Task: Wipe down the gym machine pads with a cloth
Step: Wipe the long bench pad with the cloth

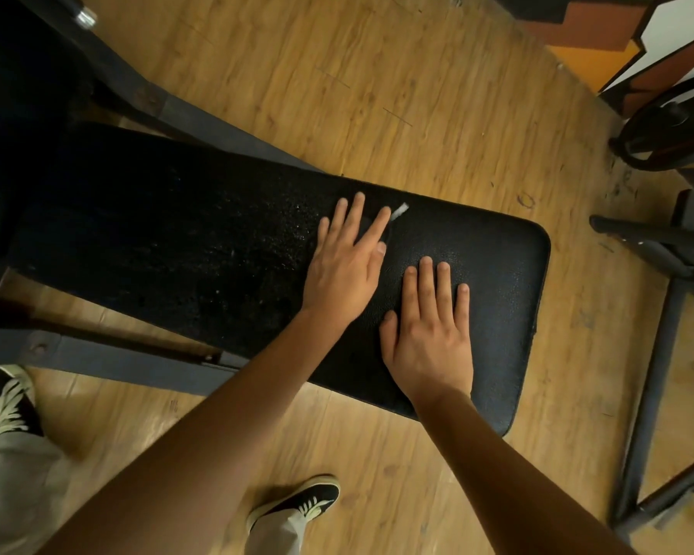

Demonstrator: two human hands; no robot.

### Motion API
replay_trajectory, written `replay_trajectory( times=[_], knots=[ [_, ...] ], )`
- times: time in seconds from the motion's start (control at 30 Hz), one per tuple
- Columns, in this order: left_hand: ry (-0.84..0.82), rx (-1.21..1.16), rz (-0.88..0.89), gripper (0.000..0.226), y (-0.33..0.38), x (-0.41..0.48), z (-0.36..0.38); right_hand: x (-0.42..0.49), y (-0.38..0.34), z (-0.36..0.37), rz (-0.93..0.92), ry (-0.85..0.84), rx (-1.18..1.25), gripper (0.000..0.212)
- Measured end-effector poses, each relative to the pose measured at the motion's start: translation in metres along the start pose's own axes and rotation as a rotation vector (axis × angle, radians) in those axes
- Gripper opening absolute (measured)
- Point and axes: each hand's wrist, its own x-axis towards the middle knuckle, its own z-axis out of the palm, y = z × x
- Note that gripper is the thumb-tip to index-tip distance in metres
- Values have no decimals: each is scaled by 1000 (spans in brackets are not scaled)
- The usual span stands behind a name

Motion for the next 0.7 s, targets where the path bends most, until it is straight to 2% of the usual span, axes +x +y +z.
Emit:
replay_trajectory(
  times=[0.1, 0.3, 0.4, 0.53, 0.7],
  knots=[
    [-3, -11, -18, 51, 1, -6, 2, 0, -1, -1, -3, 4, -1, 65],
    [-52, 13, 37, 50, -4, 69, -7, 1, -2, -3, 3, -11, -23, 64],
    [-50, 30, 53, 50, -8, 75, -7, 1, -1, -3, 0, -15, -22, 65],
    [-34, -9, 53, 51, -9, 20, -4, 1, -1, -3, 0, -13, -21, 65],
    [-85, -15, -45, 51, 6, -76, 1, -1, 0, -1, -9, -8, -2, 64]
  ],
)
